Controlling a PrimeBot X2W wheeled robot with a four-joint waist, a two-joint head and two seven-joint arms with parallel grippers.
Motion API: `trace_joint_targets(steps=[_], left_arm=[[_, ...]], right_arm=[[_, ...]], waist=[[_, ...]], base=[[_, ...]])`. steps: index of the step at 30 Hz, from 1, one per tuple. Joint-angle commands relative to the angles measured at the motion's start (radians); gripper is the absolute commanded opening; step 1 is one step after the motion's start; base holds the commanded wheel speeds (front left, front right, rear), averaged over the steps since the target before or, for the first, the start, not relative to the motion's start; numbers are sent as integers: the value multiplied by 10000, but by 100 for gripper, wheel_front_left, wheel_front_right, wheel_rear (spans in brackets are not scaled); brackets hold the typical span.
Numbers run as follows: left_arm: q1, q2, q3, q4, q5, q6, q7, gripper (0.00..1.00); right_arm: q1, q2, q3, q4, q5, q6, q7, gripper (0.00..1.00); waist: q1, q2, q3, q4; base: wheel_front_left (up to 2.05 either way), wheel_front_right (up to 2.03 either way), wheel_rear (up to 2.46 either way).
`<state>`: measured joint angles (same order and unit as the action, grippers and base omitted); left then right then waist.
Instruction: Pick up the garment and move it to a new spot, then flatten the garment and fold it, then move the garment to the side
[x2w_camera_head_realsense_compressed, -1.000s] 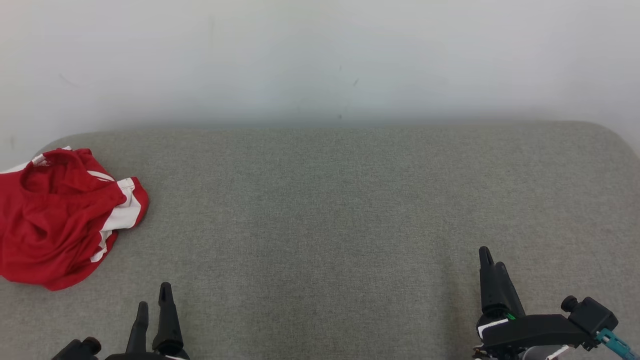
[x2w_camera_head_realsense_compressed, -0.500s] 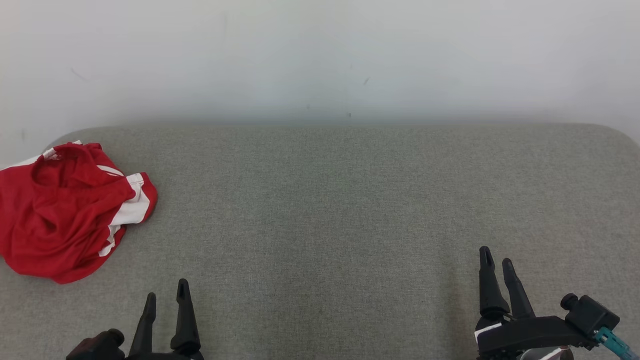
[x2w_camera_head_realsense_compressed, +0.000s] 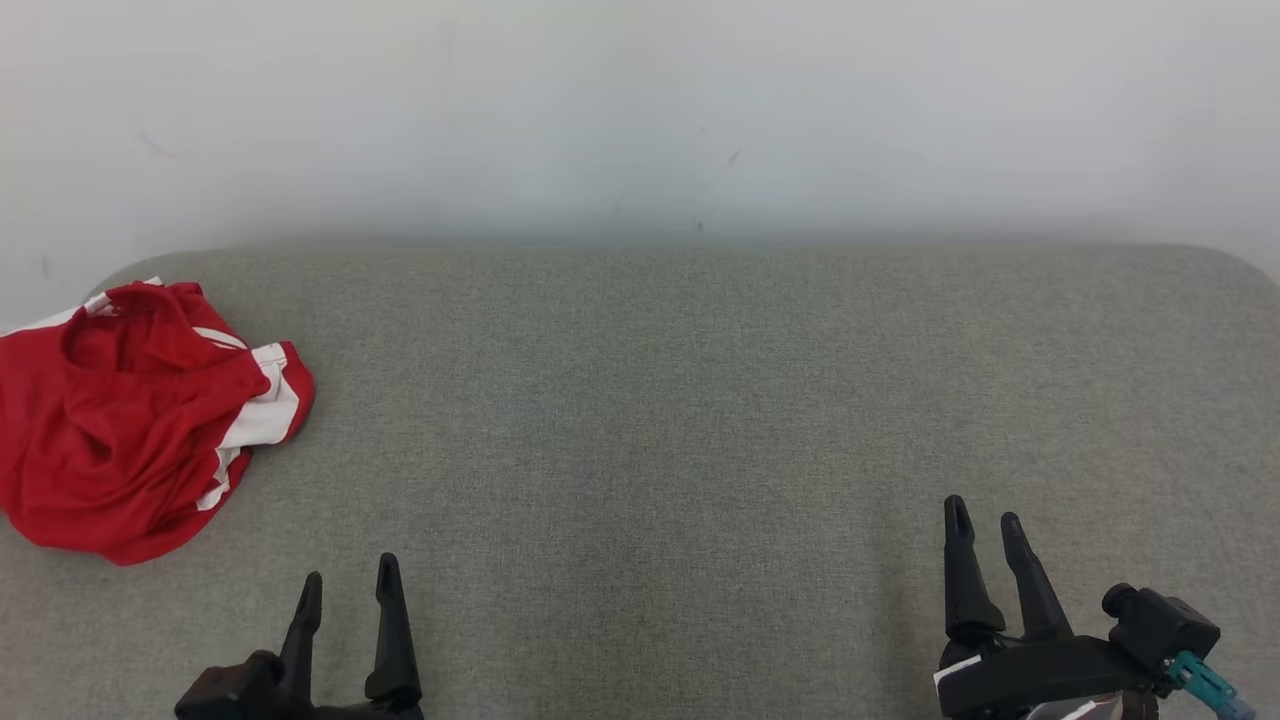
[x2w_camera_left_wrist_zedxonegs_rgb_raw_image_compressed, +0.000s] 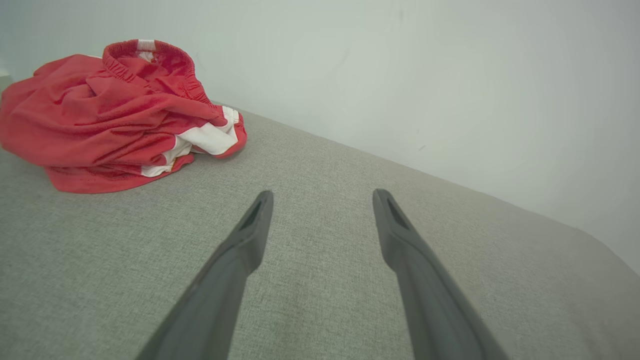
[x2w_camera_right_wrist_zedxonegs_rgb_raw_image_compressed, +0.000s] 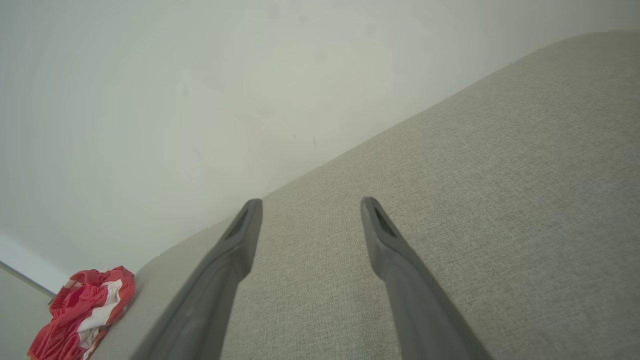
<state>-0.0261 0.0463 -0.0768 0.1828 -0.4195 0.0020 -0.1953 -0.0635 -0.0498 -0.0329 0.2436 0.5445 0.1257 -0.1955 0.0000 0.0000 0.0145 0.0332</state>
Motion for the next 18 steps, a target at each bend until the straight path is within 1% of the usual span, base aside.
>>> trace_joint_targets(steps=[1,18], left_arm=[[33,46,-27,-101,212,65,-80,100],[208,54,-288,-219,1779,223,-438,100]], right_arm=[[-82,-7,11,-29,-174,63,-80,100],[-72,-6,58,142,-1688,66,-429,100]], waist=[[0,0,2,4],[0,0,-3,30]], base=[[0,0,0],[0,0,0]])
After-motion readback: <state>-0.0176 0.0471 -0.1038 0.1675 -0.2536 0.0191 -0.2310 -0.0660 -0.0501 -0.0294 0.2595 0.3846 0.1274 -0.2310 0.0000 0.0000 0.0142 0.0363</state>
